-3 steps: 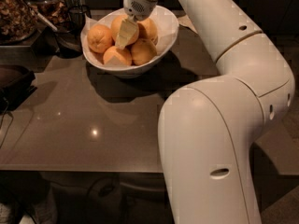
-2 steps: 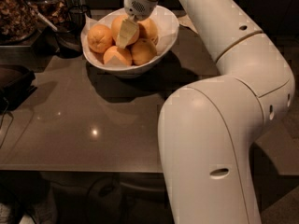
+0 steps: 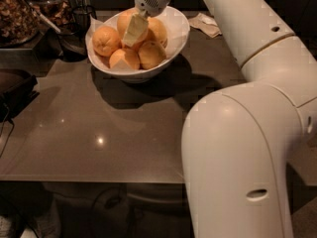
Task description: Pick orange from white bowl
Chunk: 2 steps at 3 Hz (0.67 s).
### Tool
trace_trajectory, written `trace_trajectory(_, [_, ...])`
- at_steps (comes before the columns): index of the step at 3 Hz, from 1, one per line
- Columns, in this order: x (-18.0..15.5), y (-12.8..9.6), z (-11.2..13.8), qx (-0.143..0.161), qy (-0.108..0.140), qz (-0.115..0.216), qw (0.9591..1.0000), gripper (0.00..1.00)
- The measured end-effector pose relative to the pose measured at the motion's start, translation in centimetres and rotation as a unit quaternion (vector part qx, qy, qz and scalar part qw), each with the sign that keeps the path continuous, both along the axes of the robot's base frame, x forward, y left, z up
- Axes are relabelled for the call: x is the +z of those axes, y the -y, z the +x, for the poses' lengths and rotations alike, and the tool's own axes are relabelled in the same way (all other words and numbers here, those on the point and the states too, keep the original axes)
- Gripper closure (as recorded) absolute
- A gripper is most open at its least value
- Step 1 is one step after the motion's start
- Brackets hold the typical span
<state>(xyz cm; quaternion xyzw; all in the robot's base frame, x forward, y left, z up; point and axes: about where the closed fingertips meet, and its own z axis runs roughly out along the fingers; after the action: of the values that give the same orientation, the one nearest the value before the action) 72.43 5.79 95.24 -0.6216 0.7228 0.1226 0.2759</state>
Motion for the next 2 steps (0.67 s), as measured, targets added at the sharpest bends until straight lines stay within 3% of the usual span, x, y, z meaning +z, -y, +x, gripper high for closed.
trace_trajectory(1, [3.6,0.4,-2.2,0.022,0.027,0.057,0.9978,1.00])
trace_trajectory(2, [5.5,1.1,-4.5,0.055,0.046,0.113,0.9911,1.00])
